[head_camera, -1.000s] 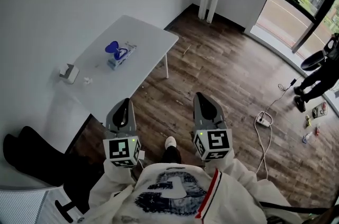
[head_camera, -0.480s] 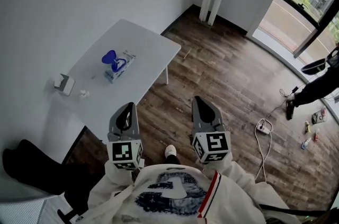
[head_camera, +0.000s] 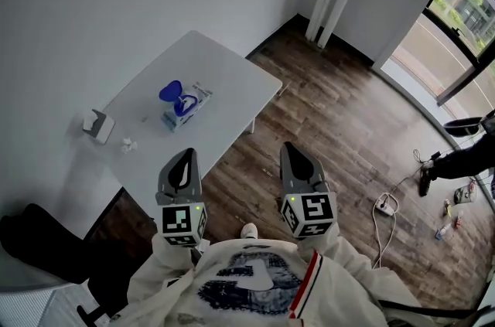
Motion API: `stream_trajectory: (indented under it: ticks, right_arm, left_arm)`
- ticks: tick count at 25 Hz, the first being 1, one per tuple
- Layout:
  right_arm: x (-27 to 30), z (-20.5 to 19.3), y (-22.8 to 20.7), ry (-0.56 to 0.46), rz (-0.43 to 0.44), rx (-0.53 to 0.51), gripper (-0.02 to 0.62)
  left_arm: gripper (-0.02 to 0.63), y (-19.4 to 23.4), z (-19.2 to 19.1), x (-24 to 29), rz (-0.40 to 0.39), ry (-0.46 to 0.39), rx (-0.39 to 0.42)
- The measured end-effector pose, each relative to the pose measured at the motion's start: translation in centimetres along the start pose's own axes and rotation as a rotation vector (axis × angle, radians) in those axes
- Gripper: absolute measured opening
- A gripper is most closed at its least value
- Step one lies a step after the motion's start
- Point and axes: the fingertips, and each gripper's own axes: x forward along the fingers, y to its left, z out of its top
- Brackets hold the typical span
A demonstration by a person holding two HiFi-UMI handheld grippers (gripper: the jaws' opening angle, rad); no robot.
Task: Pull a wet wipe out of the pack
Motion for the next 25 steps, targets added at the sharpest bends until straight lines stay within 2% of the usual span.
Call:
stream_trajectory:
  ticks: [9, 13, 25]
  right_arm:
    - [4.7, 1.6, 1.1, 0.021, 0.069, -0.042, 0.005]
    - [7.5, 1.6, 0.7, 0.028, 0.114, -0.050, 0.005]
    - [19.5, 2.1, 0.8, 0.054, 0.346, -0.047, 0.005]
  left_arm:
    - [0.003, 3.3, 0.7, 2.1, 0.067, -0.024, -0.036]
    - [0.003, 4.7, 0.3, 3.5, 0.122, -0.017, -0.038]
    - [0.003, 8.6, -1.2, 8.4, 0.339, 0.076, -0.054]
